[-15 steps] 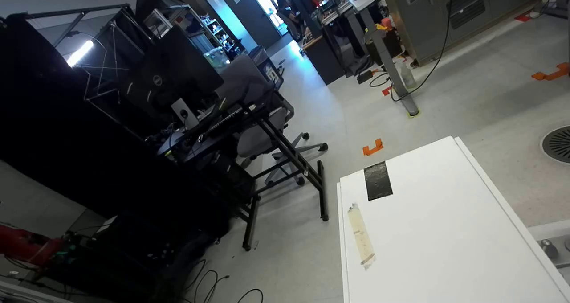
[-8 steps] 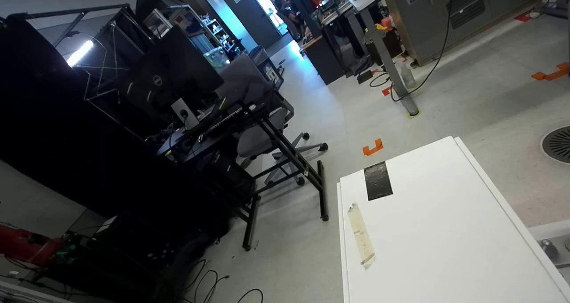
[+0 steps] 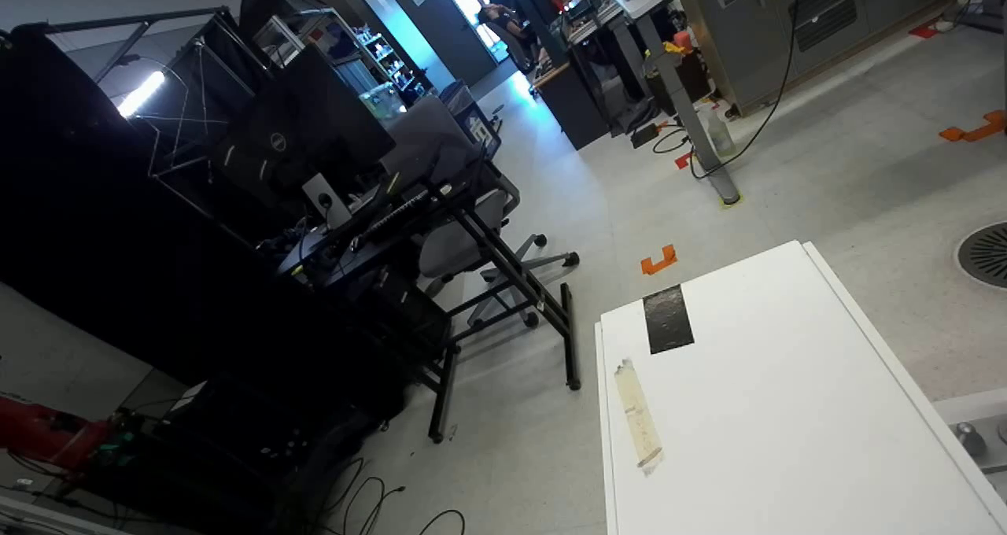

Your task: Remove the plushy from the bowl and put it on the stove

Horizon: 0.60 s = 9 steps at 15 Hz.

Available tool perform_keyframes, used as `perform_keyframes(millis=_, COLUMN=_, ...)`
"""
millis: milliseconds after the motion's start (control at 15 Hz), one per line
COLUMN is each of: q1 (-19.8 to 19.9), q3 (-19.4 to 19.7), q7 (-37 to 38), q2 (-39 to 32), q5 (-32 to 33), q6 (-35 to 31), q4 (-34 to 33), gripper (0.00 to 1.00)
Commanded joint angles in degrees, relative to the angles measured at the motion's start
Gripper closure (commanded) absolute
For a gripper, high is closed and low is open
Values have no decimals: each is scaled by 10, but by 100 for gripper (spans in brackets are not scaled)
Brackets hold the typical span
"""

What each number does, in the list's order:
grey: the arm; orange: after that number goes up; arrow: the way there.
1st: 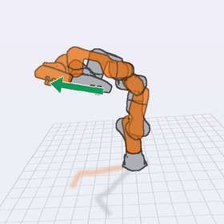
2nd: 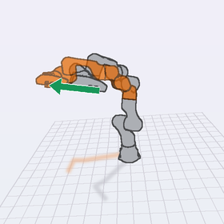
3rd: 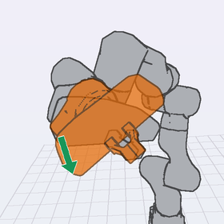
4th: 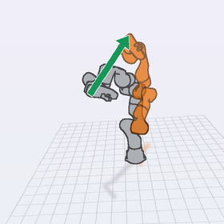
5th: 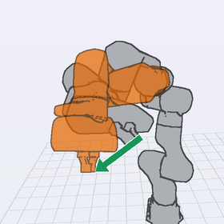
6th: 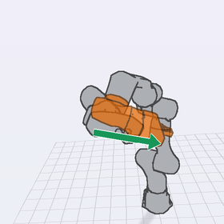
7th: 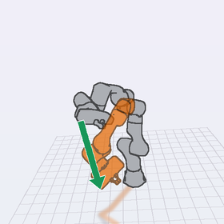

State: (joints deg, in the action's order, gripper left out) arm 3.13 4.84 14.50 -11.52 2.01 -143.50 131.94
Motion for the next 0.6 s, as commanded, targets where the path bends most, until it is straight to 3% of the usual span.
perform_keyframes(millis=0, q1=-14, q3=23, q7=56, q2=-144, q5=27, q6=-17, q4=-114, gripper=0)
perform_keyframes(millis=200, q1=-27, q3=43, q7=67, q2=-247, q5=26, q6=-39, q4=-185, gripper=0)
perform_keyframes(millis=533, q1=-10, q3=46, q7=68, q2=-387, q5=-26, q6=-90, q4=-280, gripper=0)
